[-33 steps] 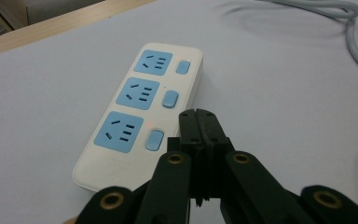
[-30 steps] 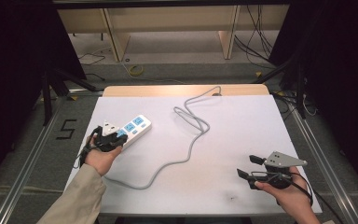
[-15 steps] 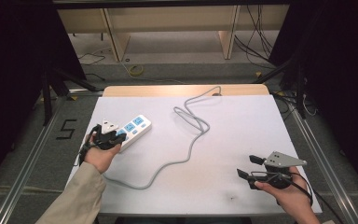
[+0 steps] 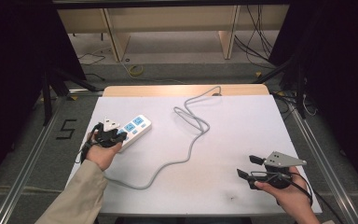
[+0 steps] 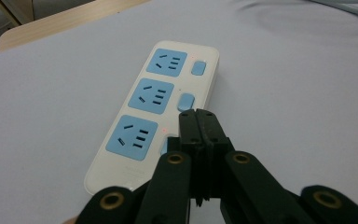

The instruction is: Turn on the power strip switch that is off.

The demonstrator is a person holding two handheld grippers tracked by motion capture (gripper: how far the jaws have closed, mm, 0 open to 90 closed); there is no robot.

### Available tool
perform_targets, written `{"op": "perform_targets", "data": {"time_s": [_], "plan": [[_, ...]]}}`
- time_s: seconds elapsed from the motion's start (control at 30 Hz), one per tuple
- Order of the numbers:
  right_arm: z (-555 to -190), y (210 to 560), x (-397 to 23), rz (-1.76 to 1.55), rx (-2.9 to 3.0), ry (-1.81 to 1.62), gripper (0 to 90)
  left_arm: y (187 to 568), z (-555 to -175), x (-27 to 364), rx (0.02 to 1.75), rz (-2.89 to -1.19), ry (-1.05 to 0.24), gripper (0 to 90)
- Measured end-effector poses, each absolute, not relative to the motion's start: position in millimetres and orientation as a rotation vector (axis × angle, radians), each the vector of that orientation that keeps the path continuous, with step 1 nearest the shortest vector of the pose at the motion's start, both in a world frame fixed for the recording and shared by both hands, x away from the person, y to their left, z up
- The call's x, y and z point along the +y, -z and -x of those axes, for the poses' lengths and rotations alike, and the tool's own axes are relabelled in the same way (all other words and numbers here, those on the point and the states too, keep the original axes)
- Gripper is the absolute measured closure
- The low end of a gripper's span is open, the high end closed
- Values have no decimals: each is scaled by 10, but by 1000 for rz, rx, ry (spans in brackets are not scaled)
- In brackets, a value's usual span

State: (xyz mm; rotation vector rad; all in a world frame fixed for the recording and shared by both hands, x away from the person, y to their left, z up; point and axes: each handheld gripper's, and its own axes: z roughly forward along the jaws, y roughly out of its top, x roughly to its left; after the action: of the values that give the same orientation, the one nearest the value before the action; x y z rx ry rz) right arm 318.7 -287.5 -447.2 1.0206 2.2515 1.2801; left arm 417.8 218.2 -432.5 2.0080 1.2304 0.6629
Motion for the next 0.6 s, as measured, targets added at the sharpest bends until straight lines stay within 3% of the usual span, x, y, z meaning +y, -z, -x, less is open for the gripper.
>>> {"op": "perform_targets", "data": {"time_s": [0.6], "plan": [[-3186,4476,-2875,-1025,2252,-1283,282,4340,-4282,2168,1246,-2029,-677,899]]}}
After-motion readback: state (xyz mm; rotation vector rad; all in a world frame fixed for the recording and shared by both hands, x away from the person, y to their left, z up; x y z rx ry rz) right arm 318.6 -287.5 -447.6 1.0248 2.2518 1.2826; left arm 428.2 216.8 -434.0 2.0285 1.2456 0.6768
